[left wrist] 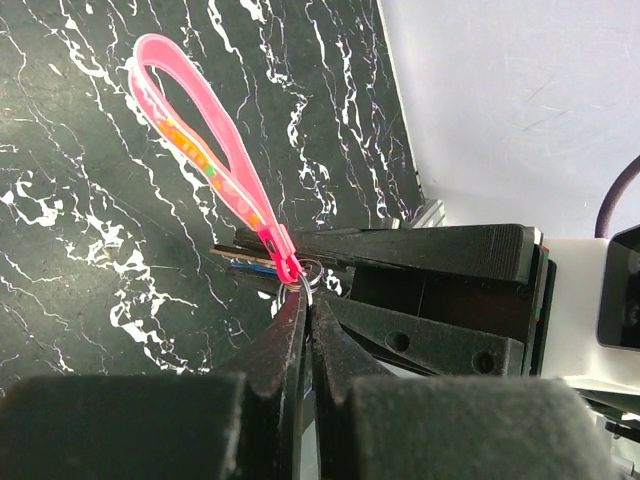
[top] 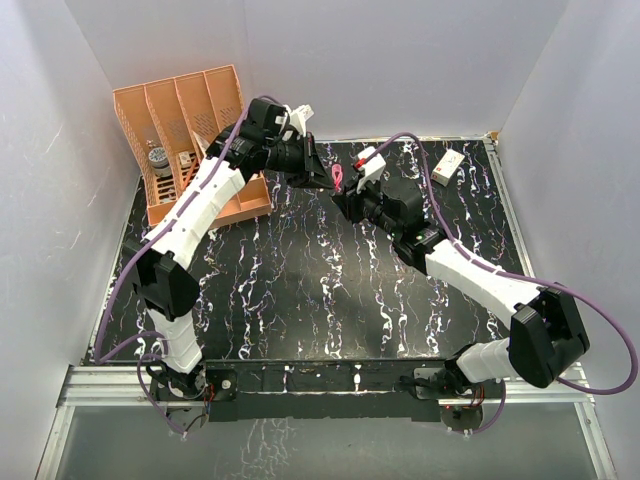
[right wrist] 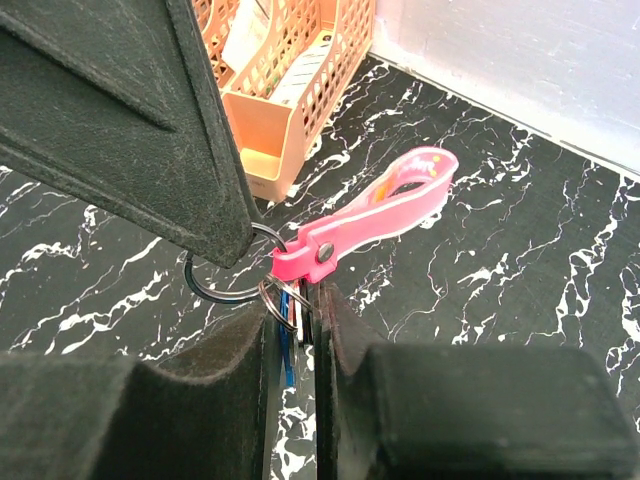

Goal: Put the keys on the keyring

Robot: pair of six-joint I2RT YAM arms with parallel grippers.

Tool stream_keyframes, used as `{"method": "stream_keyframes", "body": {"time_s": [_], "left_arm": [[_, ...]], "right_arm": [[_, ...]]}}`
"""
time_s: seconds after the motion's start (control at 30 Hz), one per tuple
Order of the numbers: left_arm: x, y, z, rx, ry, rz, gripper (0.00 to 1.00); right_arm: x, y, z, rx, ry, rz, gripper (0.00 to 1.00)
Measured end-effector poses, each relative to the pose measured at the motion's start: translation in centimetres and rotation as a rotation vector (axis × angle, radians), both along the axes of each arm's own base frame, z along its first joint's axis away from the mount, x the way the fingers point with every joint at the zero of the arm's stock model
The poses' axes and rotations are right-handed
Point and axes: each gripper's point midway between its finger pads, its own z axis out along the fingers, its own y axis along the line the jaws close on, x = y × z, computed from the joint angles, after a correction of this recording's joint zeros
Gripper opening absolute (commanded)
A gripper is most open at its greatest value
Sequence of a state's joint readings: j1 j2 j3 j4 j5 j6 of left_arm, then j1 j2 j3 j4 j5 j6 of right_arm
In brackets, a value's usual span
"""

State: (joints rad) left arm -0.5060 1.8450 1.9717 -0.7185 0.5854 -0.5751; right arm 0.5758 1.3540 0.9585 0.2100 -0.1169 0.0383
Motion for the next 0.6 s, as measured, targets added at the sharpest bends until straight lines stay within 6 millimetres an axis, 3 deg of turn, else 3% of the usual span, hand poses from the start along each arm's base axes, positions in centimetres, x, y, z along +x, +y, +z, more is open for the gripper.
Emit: {"method": "stream_keyframes", "body": {"time_s": [0.33, 0.6], "left_arm": [[-0.5, 0.2, -1.9, 0.027, 0.047, -0.004, 0.00], [-0.8, 0.1, -2.2, 0.040, 0.053, -0.009, 0.00]], "right_arm": [[-0.3, -0.2, -1.3, -0.028, 0.016, 0.012, 0.15], [-0.1, -0.4, -1.4, -0.034, 0.015, 0.008, 0.15]]}}
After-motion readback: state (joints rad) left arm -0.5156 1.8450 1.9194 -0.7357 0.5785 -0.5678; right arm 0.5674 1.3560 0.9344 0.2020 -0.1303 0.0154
